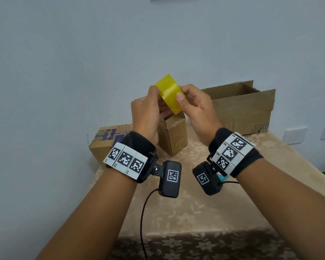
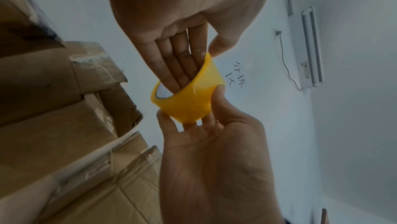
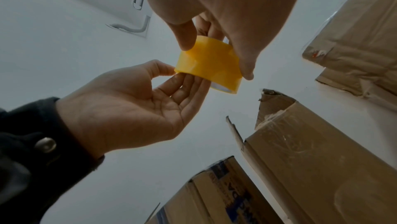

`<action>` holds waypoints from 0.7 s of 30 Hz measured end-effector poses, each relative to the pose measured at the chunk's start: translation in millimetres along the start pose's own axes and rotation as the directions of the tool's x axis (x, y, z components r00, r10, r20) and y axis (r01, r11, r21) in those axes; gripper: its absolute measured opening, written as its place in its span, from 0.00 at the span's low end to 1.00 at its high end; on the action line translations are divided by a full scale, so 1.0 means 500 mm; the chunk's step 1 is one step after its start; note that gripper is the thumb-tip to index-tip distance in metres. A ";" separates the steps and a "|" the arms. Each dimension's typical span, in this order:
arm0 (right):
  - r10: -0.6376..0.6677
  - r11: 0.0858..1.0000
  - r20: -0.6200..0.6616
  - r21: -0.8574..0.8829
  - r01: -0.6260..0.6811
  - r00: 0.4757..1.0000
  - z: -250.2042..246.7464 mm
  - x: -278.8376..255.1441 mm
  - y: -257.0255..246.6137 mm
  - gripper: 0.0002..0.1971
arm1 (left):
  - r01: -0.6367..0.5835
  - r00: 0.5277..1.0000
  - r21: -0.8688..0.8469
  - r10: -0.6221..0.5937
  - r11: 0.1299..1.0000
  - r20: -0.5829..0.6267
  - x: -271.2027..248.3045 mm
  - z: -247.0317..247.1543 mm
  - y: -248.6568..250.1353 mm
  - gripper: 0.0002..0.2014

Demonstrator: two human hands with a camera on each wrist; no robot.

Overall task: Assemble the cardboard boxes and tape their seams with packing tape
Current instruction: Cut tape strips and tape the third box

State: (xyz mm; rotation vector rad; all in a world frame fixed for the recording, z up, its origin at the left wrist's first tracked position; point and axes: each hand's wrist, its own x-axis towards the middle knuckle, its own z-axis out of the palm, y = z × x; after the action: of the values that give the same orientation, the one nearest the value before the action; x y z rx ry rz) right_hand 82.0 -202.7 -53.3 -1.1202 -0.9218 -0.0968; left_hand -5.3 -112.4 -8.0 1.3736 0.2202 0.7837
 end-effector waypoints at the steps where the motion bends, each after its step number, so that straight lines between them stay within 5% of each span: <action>1: -0.002 1.000 0.000 0.006 0.002 1.000 0.000 -0.001 -0.001 0.10 | 0.005 1.000 -0.019 -0.005 1.000 0.006 0.000 0.001 -0.001 0.16; 13: 0.047 0.993 -0.090 0.114 -0.036 0.995 0.002 -0.002 -0.002 0.07 | -0.104 0.989 -0.078 0.111 0.992 0.098 0.000 0.020 -0.043 0.11; 21: 0.124 0.986 -0.122 0.123 -0.109 0.985 0.014 -0.003 -0.023 0.06 | -0.264 0.939 0.010 0.255 0.964 0.231 0.013 0.004 -0.061 0.18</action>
State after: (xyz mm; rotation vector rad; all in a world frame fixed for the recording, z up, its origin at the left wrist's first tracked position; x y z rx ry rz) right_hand 71.1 -202.9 -44.9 -1.0452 -0.7361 -0.0193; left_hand 11.9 -109.6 -34.1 1.5379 -0.1292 0.8340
